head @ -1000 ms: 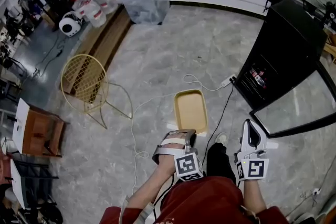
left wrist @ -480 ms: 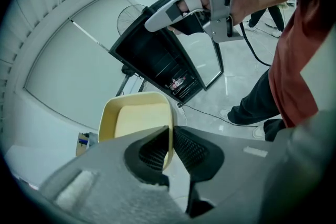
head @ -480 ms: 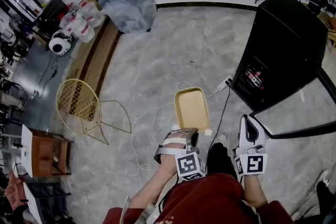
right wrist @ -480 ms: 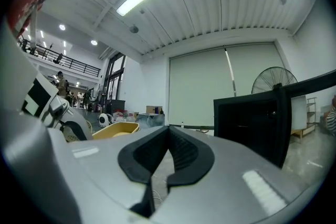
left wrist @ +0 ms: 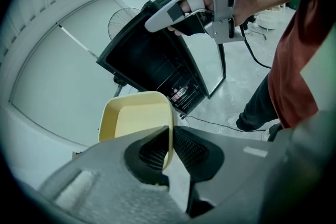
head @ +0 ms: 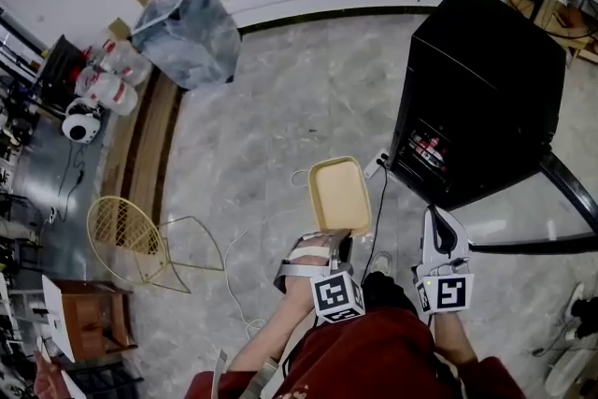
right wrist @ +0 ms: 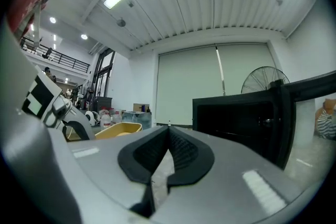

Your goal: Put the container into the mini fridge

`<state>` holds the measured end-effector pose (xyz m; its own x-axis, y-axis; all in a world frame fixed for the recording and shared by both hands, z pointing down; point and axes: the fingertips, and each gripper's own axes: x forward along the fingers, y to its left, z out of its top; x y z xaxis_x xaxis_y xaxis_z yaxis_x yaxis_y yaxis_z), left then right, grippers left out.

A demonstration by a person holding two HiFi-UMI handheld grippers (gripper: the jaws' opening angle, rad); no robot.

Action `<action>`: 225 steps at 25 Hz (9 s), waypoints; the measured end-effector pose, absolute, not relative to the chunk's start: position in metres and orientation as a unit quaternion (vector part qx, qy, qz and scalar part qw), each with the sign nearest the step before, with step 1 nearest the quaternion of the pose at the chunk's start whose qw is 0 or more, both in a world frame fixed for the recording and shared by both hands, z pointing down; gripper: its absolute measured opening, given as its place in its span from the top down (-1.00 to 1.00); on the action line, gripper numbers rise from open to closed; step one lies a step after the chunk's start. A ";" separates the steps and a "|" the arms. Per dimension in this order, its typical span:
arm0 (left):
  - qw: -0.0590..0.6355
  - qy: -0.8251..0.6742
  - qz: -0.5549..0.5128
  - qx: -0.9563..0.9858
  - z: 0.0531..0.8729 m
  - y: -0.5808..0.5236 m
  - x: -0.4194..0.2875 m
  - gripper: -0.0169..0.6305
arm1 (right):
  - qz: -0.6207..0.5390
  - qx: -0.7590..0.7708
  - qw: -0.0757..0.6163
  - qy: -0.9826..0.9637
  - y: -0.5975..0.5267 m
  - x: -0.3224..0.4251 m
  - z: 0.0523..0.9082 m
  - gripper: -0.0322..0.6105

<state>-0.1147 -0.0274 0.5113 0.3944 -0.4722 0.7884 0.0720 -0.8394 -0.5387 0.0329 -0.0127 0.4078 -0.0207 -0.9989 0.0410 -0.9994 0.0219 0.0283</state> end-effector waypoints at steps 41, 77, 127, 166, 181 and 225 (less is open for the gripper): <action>0.413 -0.236 -0.364 -0.801 0.547 -0.155 0.099 0.84 | 0.024 0.908 0.058 -0.415 -0.099 0.164 0.421 0.90; 0.438 -0.277 -0.420 -0.745 0.721 -0.168 0.199 0.83 | 0.086 0.954 0.037 -0.285 -0.027 0.179 0.486 0.89; 0.473 -0.157 -0.423 -0.757 0.777 -0.232 0.341 0.67 | 0.112 0.951 0.040 -0.285 -0.016 0.215 0.509 0.89; 0.238 -0.063 -0.335 -0.909 0.609 -0.222 0.125 0.37 | 0.054 0.935 0.082 -0.341 -0.060 0.178 0.460 0.89; 0.085 0.033 -0.012 -0.996 0.421 -0.274 0.096 0.38 | -0.018 0.922 0.039 -0.384 -0.109 0.165 0.392 0.89; 0.032 0.082 0.009 -0.996 0.407 -0.290 0.075 0.93 | -0.034 0.920 0.048 -0.388 -0.122 0.149 0.382 0.90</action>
<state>0.0750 -0.2901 0.4067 0.9863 -0.1633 -0.0239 -0.1645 -0.9844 -0.0622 0.1491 -0.1221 0.3817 0.6969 -0.7167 -0.0257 -0.7102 -0.6946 0.1144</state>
